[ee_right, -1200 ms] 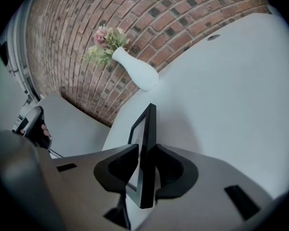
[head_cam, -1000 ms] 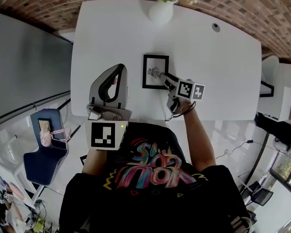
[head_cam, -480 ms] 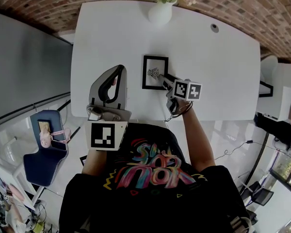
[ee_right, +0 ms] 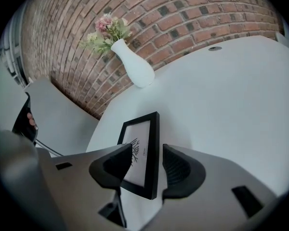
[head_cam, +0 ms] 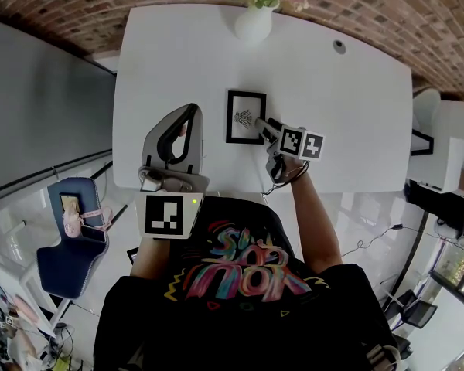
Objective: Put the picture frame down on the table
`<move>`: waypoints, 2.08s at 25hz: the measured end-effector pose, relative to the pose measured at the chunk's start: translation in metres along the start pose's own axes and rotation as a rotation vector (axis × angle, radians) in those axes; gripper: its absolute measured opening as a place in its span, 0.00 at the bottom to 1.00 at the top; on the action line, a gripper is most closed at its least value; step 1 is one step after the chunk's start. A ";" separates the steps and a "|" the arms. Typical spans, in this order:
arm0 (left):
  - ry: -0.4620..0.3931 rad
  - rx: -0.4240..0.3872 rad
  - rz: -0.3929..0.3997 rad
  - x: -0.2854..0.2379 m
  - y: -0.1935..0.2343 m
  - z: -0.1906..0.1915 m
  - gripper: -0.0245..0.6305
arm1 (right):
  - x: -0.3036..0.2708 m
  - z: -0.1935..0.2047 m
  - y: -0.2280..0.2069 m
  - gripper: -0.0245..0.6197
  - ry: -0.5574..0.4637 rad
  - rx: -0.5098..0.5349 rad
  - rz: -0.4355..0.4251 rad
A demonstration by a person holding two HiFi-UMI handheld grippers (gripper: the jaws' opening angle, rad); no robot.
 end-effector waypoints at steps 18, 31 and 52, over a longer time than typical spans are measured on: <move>-0.028 -0.066 0.111 0.013 -0.018 -0.038 0.07 | 0.129 -0.119 0.105 0.26 -0.468 0.252 -0.179; -0.041 -0.033 0.201 0.011 -0.036 -0.056 0.07 | 0.219 -0.135 0.149 0.10 -0.640 0.691 -0.028; -0.007 -0.045 0.231 0.021 -0.045 -0.048 0.07 | 0.231 -0.118 0.158 0.07 -0.679 0.744 -0.011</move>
Point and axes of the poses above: the fingertips, and each gripper's own axes: x backward along the fingers, y to its left, z out of its underside, the point moved 5 cm from there along x, backward along the fingers, and after that the axes turned 14 degrees about x, right-handed, at the moved point
